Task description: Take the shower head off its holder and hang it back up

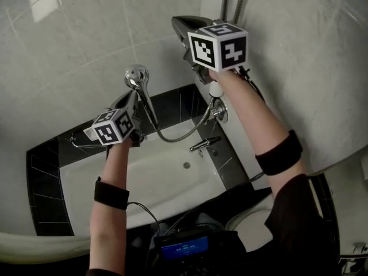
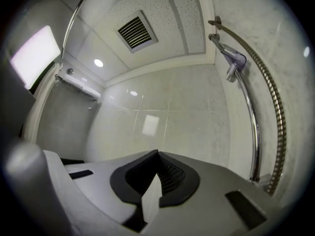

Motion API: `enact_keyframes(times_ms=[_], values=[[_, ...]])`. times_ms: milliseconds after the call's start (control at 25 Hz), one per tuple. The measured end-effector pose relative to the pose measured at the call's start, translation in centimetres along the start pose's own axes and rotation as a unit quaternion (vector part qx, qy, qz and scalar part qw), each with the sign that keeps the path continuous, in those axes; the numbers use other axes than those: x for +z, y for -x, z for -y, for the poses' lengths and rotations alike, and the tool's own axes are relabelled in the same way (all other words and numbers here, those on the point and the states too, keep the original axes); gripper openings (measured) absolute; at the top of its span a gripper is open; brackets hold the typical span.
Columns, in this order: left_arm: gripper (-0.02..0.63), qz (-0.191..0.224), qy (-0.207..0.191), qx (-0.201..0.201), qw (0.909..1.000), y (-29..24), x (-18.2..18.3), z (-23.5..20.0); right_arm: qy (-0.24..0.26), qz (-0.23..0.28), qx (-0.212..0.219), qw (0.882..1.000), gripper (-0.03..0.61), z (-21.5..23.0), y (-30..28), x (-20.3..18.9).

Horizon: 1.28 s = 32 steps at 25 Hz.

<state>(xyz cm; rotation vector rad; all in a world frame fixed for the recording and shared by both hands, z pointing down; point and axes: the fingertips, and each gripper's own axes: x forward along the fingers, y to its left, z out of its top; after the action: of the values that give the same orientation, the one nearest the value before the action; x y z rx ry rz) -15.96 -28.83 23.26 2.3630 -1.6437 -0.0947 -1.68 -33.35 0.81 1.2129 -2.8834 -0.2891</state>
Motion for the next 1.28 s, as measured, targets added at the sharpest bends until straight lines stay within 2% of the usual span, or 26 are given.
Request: enact_keyframes(times_ms=[80,200,320,440,680,840,1000,1080,1200,1280], values=[[0.0,0.012,0.008,-0.007,0.9999,0.3,-0.1,-0.5,-0.01,-0.013,0.002,1.0,0.015,0.1,-0.5,-2.0],[0.0,0.024,-0.001,-0.015,0.9996,0.9,0.0,-0.8,-0.019,-0.027,0.018,0.999,0.017,-1.0,-1.3,-4.4],[0.0,0.036,-0.032,-0.031,0.9983,0.8,1.0,0.0,-0.016,-0.046,0.034,0.998,0.02,-2.1,-1.8,-6.6],[0.0,0.026,-0.071,-0.035,0.9965,-0.2,1.1,0.7,-0.015,-0.061,0.037,0.997,0.02,-2.4,-2.2,-8.5],[0.0,0.01,-0.065,-0.021,0.9976,-0.6,-1.3,-0.2,-0.031,-0.08,0.036,0.996,0.021,-1.9,-1.5,-11.7],[0.0,0.005,-0.087,-0.029,0.9958,-0.6,-2.3,0.7,-0.046,-0.089,0.032,0.994,0.023,-1.5,-0.3,-13.9],[0.0,0.002,-0.089,-0.032,0.9955,-0.1,-3.0,1.3,-0.077,-0.087,-0.023,0.993,0.018,1.6,2.2,-15.9],[0.0,-0.001,-0.086,-0.029,0.9959,0.1,-3.5,1.1,-0.078,-0.081,-0.087,0.99,0.017,4.6,4.8,-16.7],[0.0,-0.006,-0.07,-0.025,0.9972,0.2,-4.4,0.6,-0.06,-0.087,-0.19,0.976,0.02,8.3,9.6,-18.3],[0.0,-0.009,-0.059,-0.023,0.9979,0.2,-5.0,0.3,-0.046,-0.1,-0.214,0.971,0.021,8.5,11.5,-19.7]])
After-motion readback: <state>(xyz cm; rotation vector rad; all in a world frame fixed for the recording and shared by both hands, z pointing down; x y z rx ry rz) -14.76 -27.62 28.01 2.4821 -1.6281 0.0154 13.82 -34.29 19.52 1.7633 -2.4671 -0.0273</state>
